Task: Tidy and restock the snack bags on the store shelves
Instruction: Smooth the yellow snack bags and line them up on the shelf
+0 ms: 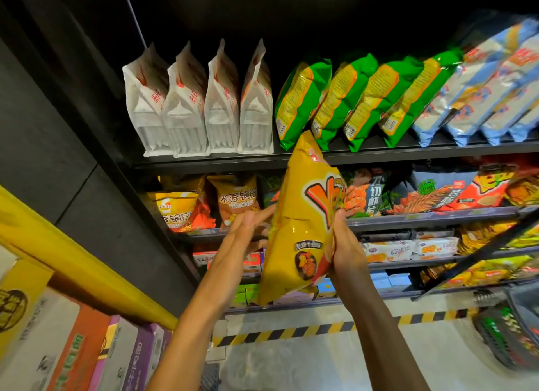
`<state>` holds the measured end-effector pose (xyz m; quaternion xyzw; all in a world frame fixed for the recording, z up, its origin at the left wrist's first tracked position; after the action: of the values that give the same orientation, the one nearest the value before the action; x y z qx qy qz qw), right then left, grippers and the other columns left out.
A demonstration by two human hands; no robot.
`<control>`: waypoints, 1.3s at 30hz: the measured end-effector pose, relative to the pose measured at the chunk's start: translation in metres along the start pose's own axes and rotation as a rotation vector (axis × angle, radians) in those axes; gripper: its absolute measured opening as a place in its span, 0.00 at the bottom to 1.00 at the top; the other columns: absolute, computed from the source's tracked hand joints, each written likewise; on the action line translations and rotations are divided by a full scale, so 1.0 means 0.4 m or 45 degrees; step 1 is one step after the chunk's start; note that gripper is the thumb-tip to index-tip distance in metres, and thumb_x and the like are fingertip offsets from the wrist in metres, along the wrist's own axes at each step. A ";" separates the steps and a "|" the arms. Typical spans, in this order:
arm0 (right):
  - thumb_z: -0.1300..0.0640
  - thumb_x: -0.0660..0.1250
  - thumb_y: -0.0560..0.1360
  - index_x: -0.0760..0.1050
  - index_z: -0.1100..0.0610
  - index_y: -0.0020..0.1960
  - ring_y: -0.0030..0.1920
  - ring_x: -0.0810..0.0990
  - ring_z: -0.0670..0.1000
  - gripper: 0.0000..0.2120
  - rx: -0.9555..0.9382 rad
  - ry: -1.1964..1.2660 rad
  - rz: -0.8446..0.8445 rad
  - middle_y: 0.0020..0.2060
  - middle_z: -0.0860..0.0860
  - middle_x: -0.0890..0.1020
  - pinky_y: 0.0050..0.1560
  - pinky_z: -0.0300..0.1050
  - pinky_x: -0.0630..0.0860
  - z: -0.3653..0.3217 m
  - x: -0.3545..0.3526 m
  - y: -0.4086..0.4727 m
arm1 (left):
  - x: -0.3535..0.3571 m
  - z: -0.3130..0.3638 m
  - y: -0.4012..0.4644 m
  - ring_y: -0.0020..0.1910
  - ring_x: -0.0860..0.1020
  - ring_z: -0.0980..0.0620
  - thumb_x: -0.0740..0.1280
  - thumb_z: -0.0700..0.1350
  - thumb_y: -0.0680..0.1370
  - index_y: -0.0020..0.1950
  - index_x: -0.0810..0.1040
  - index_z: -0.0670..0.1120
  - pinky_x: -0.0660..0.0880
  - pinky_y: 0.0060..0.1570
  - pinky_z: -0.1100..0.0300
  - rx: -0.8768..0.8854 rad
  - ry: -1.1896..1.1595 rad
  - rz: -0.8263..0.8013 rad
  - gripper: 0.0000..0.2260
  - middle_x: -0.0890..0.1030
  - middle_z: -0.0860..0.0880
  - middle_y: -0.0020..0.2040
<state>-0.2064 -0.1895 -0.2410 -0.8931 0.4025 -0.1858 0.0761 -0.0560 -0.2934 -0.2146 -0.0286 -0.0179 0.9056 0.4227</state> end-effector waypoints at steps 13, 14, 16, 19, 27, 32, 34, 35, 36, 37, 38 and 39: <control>0.33 0.47 0.80 0.81 0.51 0.64 0.63 0.82 0.47 0.32 -0.450 -0.286 -0.260 0.60 0.45 0.86 0.58 0.41 0.80 -0.093 0.013 -0.047 | -0.003 -0.033 0.019 0.64 0.79 0.58 0.58 0.61 0.81 0.72 0.74 0.56 0.76 0.62 0.60 -0.092 -0.319 0.537 0.21 0.81 0.56 0.66; 0.39 0.45 0.83 0.82 0.50 0.63 0.66 0.80 0.46 0.30 -0.474 -0.329 -0.322 0.61 0.43 0.85 0.62 0.41 0.78 -0.100 0.018 -0.058 | -0.003 -0.032 0.022 0.60 0.81 0.55 0.58 0.60 0.83 0.68 0.77 0.55 0.78 0.59 0.57 -0.151 -0.420 0.585 0.18 0.84 0.52 0.62; 0.45 0.45 0.86 0.82 0.47 0.63 0.70 0.77 0.43 0.27 -0.504 -0.400 -0.426 0.64 0.40 0.83 0.69 0.41 0.72 -0.096 0.032 -0.074 | 0.001 -0.032 0.026 0.46 0.84 0.56 0.56 0.54 0.86 0.57 0.79 0.54 0.80 0.45 0.61 -0.233 -0.520 0.611 0.13 0.87 0.51 0.47; 0.47 0.46 0.86 0.81 0.49 0.65 0.72 0.74 0.42 0.25 -0.528 -0.409 -0.497 0.66 0.40 0.81 0.73 0.46 0.70 -0.079 0.049 -0.085 | -0.005 -0.029 0.019 0.37 0.83 0.58 0.55 0.51 0.87 0.51 0.77 0.53 0.79 0.33 0.66 -0.249 -0.532 0.654 0.12 0.85 0.53 0.37; 0.45 0.61 0.81 0.75 0.47 0.71 0.67 0.79 0.42 0.20 -0.422 -0.421 -0.571 0.64 0.38 0.82 0.67 0.43 0.77 -0.066 0.041 -0.087 | 0.006 -0.014 -0.002 0.64 0.78 0.61 0.55 0.62 0.80 0.70 0.72 0.60 0.75 0.59 0.65 -0.079 -0.302 0.605 0.20 0.80 0.59 0.65; 0.49 0.72 0.74 0.71 0.51 0.74 0.64 0.83 0.50 0.30 -0.388 -0.352 -0.381 0.63 0.48 0.84 0.64 0.57 0.80 -0.052 0.016 -0.073 | -0.006 -0.015 -0.020 0.73 0.68 0.67 0.65 0.69 0.76 0.78 0.62 0.65 0.71 0.70 0.63 0.110 -0.061 0.200 0.32 0.69 0.68 0.74; 0.47 0.70 0.77 0.76 0.51 0.71 0.64 0.83 0.52 0.24 -0.360 -0.290 -0.321 0.62 0.48 0.85 0.64 0.57 0.80 -0.061 -0.002 -0.062 | -0.012 -0.006 -0.029 0.76 0.65 0.64 0.69 0.70 0.74 0.80 0.57 0.66 0.69 0.72 0.63 0.144 -0.047 -0.007 0.38 0.66 0.67 0.78; 0.46 0.69 0.78 0.77 0.51 0.70 0.63 0.83 0.52 0.22 -0.344 -0.272 -0.314 0.61 0.48 0.85 0.63 0.56 0.81 -0.064 -0.010 -0.057 | -0.012 0.002 -0.031 0.77 0.65 0.63 0.70 0.68 0.74 0.81 0.55 0.67 0.69 0.73 0.62 0.156 -0.040 -0.075 0.39 0.64 0.66 0.79; 0.46 0.70 0.79 0.77 0.51 0.69 0.62 0.84 0.52 0.20 -0.329 -0.261 -0.322 0.60 0.48 0.85 0.61 0.53 0.82 -0.067 -0.015 -0.057 | -0.012 0.007 -0.033 0.77 0.65 0.62 0.71 0.66 0.75 0.81 0.54 0.67 0.70 0.73 0.59 0.165 -0.013 -0.100 0.39 0.63 0.66 0.79; 0.47 0.69 0.80 0.77 0.50 0.69 0.61 0.84 0.52 0.19 -0.319 -0.255 -0.340 0.60 0.48 0.86 0.58 0.50 0.83 -0.068 -0.018 -0.057 | -0.007 0.014 -0.035 0.77 0.66 0.62 0.71 0.61 0.77 0.82 0.53 0.65 0.71 0.72 0.58 0.185 0.014 -0.102 0.38 0.64 0.66 0.79; 0.48 0.67 0.79 0.77 0.50 0.69 0.61 0.84 0.52 0.19 -0.312 -0.253 -0.357 0.59 0.48 0.86 0.57 0.48 0.84 -0.072 -0.017 -0.060 | -0.001 0.019 -0.035 0.76 0.68 0.61 0.71 0.55 0.79 0.82 0.54 0.63 0.73 0.70 0.58 0.205 0.037 -0.081 0.37 0.66 0.66 0.78; 0.48 0.66 0.78 0.76 0.49 0.69 0.60 0.84 0.51 0.20 -0.310 -0.269 -0.371 0.59 0.47 0.86 0.56 0.47 0.84 -0.069 -0.018 -0.058 | 0.007 0.024 -0.035 0.74 0.70 0.62 0.71 0.49 0.79 0.82 0.54 0.61 0.74 0.68 0.60 0.220 0.043 -0.058 0.37 0.68 0.66 0.76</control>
<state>-0.2055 -0.1682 -0.2111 -0.9590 0.2782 -0.0502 -0.0183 -0.0477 -0.2825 -0.2045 -0.0070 0.0668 0.8934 0.4442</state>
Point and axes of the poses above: each hand's wrist, its own y-axis towards the middle knuckle, its own x-axis out of the palm, z = x × y, the point moved 3 cm from there along y, towards the middle knuckle
